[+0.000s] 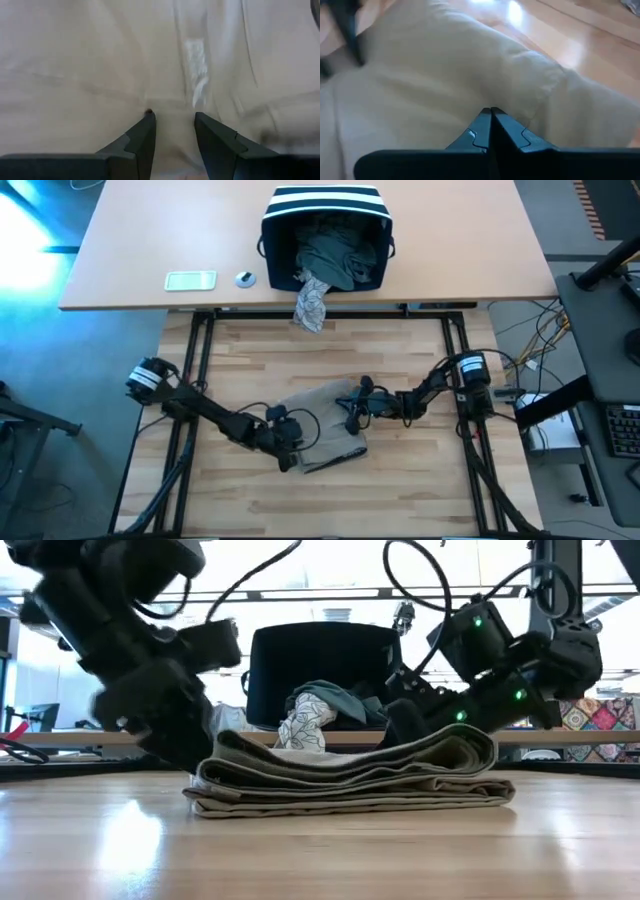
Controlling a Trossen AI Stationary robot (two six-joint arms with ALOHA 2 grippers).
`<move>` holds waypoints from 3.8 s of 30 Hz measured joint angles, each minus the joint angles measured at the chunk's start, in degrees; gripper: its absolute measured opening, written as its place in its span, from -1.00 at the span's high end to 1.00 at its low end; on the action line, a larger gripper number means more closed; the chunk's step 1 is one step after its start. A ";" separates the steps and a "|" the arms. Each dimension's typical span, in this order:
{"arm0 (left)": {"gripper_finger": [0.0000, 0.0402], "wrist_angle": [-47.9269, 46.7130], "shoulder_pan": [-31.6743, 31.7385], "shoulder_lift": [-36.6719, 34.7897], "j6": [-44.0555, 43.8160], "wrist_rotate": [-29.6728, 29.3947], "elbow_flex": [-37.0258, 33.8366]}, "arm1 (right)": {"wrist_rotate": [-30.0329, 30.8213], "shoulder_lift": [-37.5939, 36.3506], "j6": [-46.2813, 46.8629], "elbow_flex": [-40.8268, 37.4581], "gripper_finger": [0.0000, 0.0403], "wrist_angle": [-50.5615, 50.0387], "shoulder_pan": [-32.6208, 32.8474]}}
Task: Fold Laundry from Bin
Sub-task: Fold the brown shorts from the blue laundry basket, then remove the clothes from the blue laundry basket
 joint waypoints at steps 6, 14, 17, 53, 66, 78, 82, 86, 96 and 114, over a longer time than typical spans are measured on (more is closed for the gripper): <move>0.39 -2.86 3.06 -12.80 6.43 -4.34 0.01 | -1.21 -12.30 -5.84 0.79 0.96 -3.10 2.56; 0.39 0.03 14.96 -22.91 8.70 -7.38 -11.44 | -4.79 -12.53 -5.40 4.42 0.96 -3.43 10.83; 0.39 9.02 16.39 -22.42 7.97 -3.62 -18.94 | -5.75 -7.38 -2.85 6.96 0.96 -4.00 12.93; 0.39 17.91 0.11 -44.74 18.20 -5.50 -23.10 | -12.81 7.94 -1.58 51.36 0.96 -77.26 4.45; 0.39 24.28 -8.38 -42.95 19.49 -11.92 -24.35 | -12.01 -2.82 -2.83 40.72 0.96 -97.86 -9.18; 0.39 32.00 -8.31 -37.81 20.60 -11.94 -24.48 | -5.73 -13.87 -19.02 27.81 0.96 -105.49 -36.26; 0.39 32.42 -8.28 -37.31 20.63 -11.98 -24.11 | 0.16 -13.45 -24.96 25.47 0.96 -106.92 -40.48; 0.39 32.52 -8.18 -37.34 21.86 -13.80 -23.31 | 7.45 -14.04 -26.52 26.16 0.96 -110.06 -40.78; 0.39 32.60 -5.62 -36.42 24.42 -27.94 -18.51 | -1.28 -24.77 -13.25 33.30 0.95 -115.85 -32.43; 0.37 4.29 35.38 -12.59 20.96 -6.61 8.85 | 14.78 -38.33 8.87 16.39 0.95 -70.27 14.87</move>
